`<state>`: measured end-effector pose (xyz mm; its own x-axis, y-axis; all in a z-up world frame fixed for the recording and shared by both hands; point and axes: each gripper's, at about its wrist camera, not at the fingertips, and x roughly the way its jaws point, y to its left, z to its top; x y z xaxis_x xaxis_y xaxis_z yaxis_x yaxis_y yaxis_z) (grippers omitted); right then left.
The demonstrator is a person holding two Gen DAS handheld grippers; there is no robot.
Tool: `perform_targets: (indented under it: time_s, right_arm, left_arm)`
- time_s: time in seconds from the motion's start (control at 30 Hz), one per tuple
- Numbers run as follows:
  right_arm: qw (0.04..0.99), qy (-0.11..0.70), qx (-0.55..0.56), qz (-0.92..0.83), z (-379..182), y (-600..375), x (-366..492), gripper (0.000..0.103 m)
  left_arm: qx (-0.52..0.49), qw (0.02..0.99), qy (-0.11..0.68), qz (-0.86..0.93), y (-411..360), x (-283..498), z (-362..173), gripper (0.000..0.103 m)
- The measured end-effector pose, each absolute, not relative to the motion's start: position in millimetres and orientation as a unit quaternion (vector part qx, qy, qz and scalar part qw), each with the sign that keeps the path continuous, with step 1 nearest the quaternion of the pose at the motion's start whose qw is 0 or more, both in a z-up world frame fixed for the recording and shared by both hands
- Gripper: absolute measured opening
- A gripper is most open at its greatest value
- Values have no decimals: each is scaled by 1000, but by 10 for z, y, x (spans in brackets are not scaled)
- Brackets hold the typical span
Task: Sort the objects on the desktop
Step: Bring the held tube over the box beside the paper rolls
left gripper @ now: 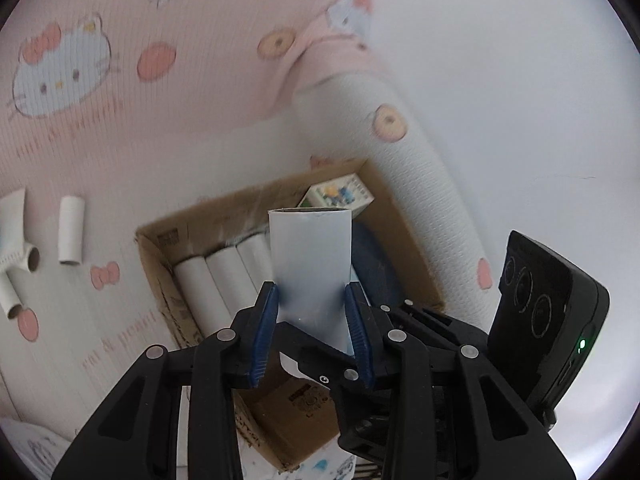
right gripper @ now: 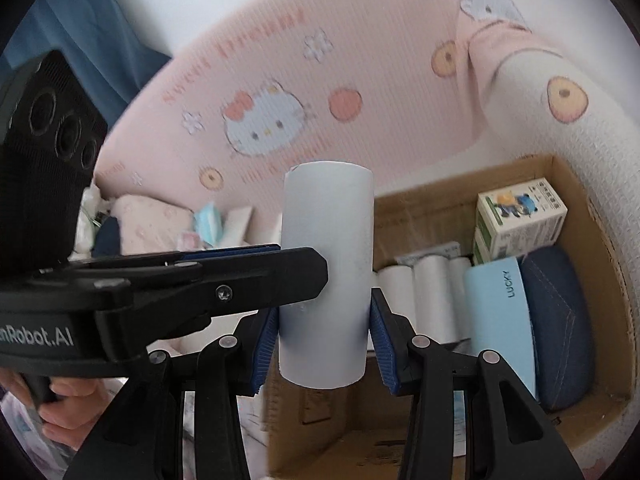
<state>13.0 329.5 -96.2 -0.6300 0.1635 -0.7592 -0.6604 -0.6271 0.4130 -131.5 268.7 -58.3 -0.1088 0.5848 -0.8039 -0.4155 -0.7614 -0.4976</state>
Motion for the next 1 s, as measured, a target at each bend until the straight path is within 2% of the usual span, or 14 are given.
perform_targets:
  time_s: [0.27, 0.57, 0.8, 1.0]
  right_arm:
    - [253, 340, -410, 808, -1273, 3464, -43, 41]
    - [209, 427, -406, 780, -1668, 3675, -151, 41]
    - [203, 440, -430, 762, -1793, 3756, -188, 41]
    - [198, 440, -456, 748, -1938, 3765, -278, 41]
  left_arm:
    - [-622, 291, -58, 725, 2801, -1553, -963, 37]
    - [-646, 256, 0, 719, 2850, -1680, -1190, 37]
    - [-660, 265, 21, 702, 2925, -1735, -1344, 37]
    - [-638, 247, 89, 723, 2960, -1735, -1401, 37]
